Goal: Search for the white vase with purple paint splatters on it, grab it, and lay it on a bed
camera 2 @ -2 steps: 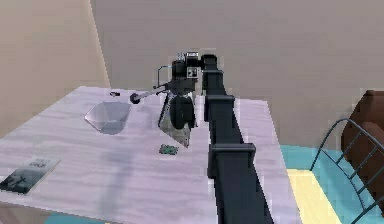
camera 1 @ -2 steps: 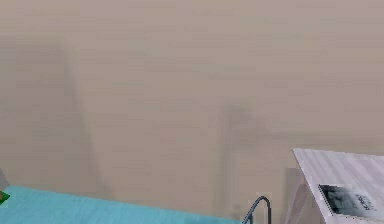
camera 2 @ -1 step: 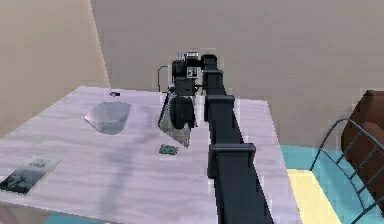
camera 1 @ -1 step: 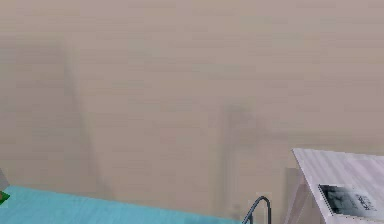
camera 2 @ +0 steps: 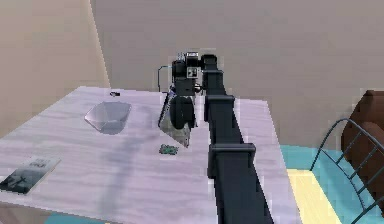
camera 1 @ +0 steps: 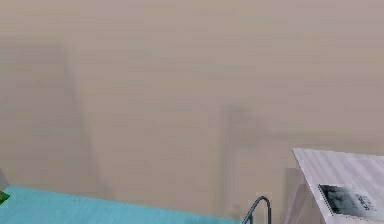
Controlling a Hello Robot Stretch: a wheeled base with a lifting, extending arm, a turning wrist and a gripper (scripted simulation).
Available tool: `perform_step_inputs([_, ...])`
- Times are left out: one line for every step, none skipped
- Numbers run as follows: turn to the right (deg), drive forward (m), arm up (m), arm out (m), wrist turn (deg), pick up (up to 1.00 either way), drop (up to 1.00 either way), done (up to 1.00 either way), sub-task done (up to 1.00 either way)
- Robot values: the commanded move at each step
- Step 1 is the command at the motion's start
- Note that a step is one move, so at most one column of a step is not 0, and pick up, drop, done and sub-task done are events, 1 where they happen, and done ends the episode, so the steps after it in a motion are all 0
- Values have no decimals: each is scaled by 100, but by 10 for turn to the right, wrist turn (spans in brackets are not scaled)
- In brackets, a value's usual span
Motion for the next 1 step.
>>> perform_step_inputs([0, 0, -30, 0, 0, 0, 0, 0, 0])
